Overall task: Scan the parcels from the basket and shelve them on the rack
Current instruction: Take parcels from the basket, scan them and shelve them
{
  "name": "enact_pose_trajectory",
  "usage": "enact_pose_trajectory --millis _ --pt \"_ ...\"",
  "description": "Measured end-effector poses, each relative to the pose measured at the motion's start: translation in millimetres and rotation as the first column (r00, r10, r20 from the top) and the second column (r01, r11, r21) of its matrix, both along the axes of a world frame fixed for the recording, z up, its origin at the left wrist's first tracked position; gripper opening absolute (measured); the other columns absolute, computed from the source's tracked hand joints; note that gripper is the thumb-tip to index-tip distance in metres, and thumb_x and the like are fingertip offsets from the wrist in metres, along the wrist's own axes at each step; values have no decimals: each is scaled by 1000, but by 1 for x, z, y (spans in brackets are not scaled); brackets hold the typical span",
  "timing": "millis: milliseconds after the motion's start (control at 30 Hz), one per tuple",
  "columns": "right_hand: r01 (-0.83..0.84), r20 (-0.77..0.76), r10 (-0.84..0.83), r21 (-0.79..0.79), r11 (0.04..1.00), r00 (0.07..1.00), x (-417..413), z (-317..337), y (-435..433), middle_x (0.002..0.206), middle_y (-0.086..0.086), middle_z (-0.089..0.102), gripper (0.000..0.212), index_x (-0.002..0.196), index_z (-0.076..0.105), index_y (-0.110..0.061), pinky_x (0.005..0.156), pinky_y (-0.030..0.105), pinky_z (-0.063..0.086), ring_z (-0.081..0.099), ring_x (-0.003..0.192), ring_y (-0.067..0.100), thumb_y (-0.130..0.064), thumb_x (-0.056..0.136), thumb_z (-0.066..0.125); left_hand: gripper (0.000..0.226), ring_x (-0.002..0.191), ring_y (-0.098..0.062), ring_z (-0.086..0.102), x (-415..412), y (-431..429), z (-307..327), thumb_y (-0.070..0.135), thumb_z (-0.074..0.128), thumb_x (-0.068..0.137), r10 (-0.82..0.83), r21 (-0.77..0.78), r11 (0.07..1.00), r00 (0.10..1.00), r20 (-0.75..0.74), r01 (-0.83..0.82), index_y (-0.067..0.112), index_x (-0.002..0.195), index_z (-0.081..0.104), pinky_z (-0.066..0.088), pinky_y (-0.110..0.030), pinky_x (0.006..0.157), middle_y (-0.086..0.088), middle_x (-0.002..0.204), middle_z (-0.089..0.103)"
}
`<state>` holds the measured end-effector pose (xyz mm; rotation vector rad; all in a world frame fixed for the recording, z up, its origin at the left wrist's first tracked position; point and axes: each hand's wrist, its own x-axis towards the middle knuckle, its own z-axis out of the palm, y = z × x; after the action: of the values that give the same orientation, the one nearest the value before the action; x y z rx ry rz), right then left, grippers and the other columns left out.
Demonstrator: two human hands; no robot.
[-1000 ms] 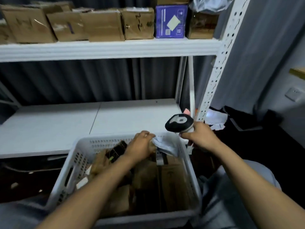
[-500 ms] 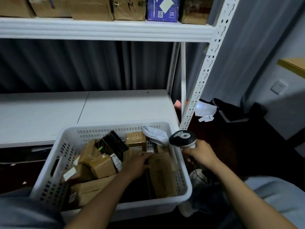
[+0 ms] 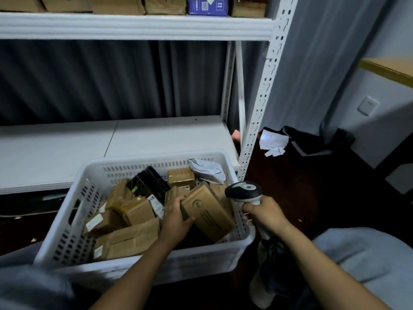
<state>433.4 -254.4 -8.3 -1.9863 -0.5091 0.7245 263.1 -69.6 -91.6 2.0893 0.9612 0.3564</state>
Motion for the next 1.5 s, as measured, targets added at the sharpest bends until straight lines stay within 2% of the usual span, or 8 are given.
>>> enact_pose_trajectory --millis 200,367,500,700,867,1067,1300,1500 --pt "246 -297 -204 111 963 933 4 -26 26 78 4 70 7 89 69 -9 62 24 52 65 73 17 -4 85 68 50 101 -16 56 -17 6 -12 6 74 81 41 -121 992 994 102 -28 26 112 40 45 -19 70 8 106 56" --pt "299 -491 -261 -2 954 831 8 -61 56 109 20 68 61 119 62 -1 93 54 53 67 97 37 -28 68 79 47 101 -12 56 -27 12 -18 3 74 80 113 -233 969 987 114 -84 19 112 43 44 -15 72 12 106 55" --pt "313 -456 -230 115 943 860 3 -48 68 106 18 70 38 115 65 -1 93 45 53 67 99 33 -16 81 74 51 95 -6 53 -30 15 -7 5 78 76 154 -263 959 973 173 -105 8 114 45 42 -5 71 11 104 54" --pt "291 -572 -17 391 873 820 -8 -16 70 70 10 62 13 98 65 -2 53 26 50 61 56 18 -13 91 63 88 113 -13 55 -43 26 11 -4 78 73 108 -266 963 954 281 -31 23 144 33 49 -11 80 -2 134 47" --pt "259 -596 81 462 848 799 -18 -15 63 91 14 74 20 109 67 -2 60 28 59 72 75 23 -10 94 57 72 78 -2 55 -54 25 27 -7 77 73 181 -271 958 932 315 -94 13 136 48 45 -5 67 -5 109 59" --pt "233 -554 59 440 867 830 -19 -18 61 96 17 73 37 114 65 2 71 34 57 70 81 29 -18 82 66 39 92 2 54 -50 24 44 19 76 81 223 -291 949 909 352 -120 19 112 52 43 -6 64 8 110 55" --pt "180 -495 20 353 918 869 -23 -39 71 100 10 75 24 111 69 -6 76 32 53 72 90 21 -14 89 65 74 116 -6 56 -51 25 16 13 76 77 125 -583 801 913 389 138 36 136 36 49 -23 92 10 129 54" --pt "163 -410 10 384 909 912 -24 -48 83 108 10 74 28 115 68 -4 93 36 52 68 104 25 -7 88 65 34 103 -11 60 -48 37 30 41 50 95 364 -582 802 884 294 -136 14 114 58 46 -23 81 3 109 64"
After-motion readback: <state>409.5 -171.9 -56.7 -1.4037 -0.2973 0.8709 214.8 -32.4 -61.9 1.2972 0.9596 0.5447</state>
